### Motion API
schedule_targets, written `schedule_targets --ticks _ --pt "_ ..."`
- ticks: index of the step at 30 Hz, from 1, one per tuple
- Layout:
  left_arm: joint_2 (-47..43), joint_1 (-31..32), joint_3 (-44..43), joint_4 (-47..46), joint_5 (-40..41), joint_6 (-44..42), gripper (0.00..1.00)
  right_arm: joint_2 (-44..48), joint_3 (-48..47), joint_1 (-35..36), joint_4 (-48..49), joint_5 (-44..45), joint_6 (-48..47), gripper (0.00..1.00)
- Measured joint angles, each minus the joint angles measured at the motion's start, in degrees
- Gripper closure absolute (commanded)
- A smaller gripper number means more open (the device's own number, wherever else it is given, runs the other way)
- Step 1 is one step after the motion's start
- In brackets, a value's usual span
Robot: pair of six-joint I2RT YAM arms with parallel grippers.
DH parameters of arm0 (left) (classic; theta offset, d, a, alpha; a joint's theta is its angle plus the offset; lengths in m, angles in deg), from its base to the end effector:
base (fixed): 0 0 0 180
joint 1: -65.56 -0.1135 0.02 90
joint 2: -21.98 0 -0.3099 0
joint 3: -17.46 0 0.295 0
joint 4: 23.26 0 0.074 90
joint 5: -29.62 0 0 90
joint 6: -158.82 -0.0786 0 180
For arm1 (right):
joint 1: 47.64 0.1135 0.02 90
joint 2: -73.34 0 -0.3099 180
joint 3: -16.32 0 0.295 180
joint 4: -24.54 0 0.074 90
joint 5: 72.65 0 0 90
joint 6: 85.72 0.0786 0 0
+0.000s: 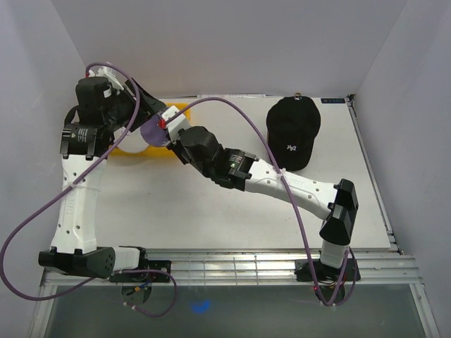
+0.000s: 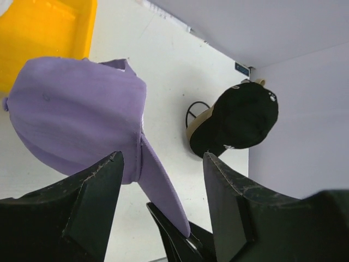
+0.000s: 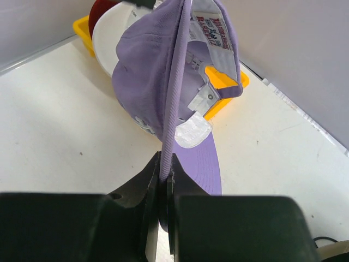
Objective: Stack the hats
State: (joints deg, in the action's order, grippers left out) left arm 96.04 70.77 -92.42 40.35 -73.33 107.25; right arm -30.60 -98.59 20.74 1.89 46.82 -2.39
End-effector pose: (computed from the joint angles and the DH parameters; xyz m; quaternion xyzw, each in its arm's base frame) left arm 0.3045 -0.0454 0.5139 -0.1874 0.8319 -0.2804 0.4406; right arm 0.2289 0.4727 0.4416 -0.3294 0.6926 0.1439 0.6254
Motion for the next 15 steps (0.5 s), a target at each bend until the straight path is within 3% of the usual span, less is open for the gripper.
schedule_targets --ticks 8,15 --pt "1.25 0.00 -11.69 -1.09 -0.87 2.60 0.29 4.22 2.56 -4.46 -3.91 -6.03 10.14 0.92" --pt "-2.16 0.00 -18.12 -2.19 -2.97 5.77 0.29 12.04 7.61 -21.88 -3.98 -18.64 30.77 0.92"
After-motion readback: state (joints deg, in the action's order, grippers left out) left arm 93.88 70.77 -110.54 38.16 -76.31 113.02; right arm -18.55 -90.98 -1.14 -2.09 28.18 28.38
